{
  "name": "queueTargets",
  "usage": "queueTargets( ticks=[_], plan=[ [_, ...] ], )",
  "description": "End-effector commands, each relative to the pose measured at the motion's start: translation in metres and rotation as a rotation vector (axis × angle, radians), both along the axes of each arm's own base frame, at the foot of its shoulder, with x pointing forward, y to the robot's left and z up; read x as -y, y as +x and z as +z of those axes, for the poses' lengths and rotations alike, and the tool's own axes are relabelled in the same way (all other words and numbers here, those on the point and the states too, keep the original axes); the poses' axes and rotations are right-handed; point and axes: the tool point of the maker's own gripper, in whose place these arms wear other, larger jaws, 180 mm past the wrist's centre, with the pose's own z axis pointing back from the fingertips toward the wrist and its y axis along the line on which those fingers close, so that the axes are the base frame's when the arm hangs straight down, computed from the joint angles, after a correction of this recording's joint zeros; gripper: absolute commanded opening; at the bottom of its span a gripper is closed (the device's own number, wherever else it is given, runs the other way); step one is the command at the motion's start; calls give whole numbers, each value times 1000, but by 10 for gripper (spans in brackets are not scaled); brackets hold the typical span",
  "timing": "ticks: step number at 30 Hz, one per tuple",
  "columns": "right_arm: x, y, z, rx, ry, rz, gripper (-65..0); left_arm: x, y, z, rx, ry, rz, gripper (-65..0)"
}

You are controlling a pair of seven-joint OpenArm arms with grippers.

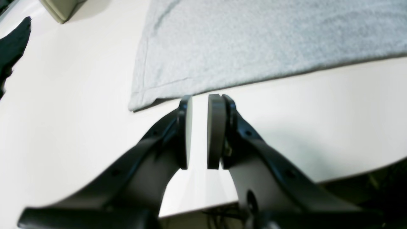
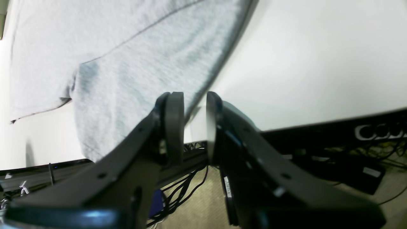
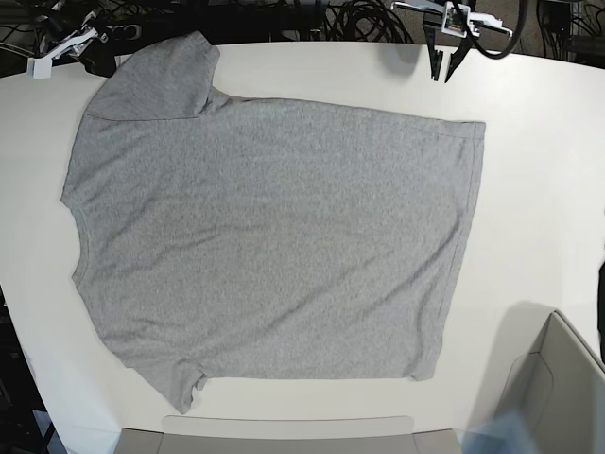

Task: Fold the T-shirt properly
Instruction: 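Move both grippers down to the shirt's shoulder corners, then close both grippers on the shoulder corners of the shirt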

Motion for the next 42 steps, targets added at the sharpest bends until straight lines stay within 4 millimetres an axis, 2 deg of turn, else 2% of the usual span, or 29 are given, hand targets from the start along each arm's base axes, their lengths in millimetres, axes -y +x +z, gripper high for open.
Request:
queueTargets(
  ticks=[1,5,12,14,19,22,26,28,31,33,35,38,42],
  plan=[
    [7,4,7,32,-6,-4,-532,3,2,9,37,-3,-11,-554],
    [12,1,-7,5,17,-39,-532,3,3,10,41,-4,-10,-554],
    [-16,8,-17,-5,70,23,-532,8,20,26,61,-12,-6,-547],
    [-21,8,-19,-10,80,33,-532,9,27,32,49,-12,-4,-518],
    [-28,7,-21,-16,91,48,-532,15,48,49,36,-29,14,-392],
    [-28,7,-21,-17,89,50,-532,18,63,49,-21,-123,55,-380],
    [-25,8,-20,-16,83,53,-532,2,95,40,-96,-374,183,-378],
    [-23,7,-19,-20,76,60,-532,-15,112,43,-105,-494,245,-378],
    [-23,6,-19,-23,75,61,-532,-37,123,49,-111,-603,319,-378],
    [-23,6,-19,-24,74,59,-532,-57,122,47,-127,-624,376,-378],
    [-23,6,-19,-25,75,61,-532,-72,117,36,-167,-641,427,-377],
    [-24,5,-20,-25,77,61,-532,-88,120,20,-198,-715,461,-377],
    [-24,6,-20,-25,76,62,-532,-103,113,-6,-240,-776,507,-379]
  ],
)
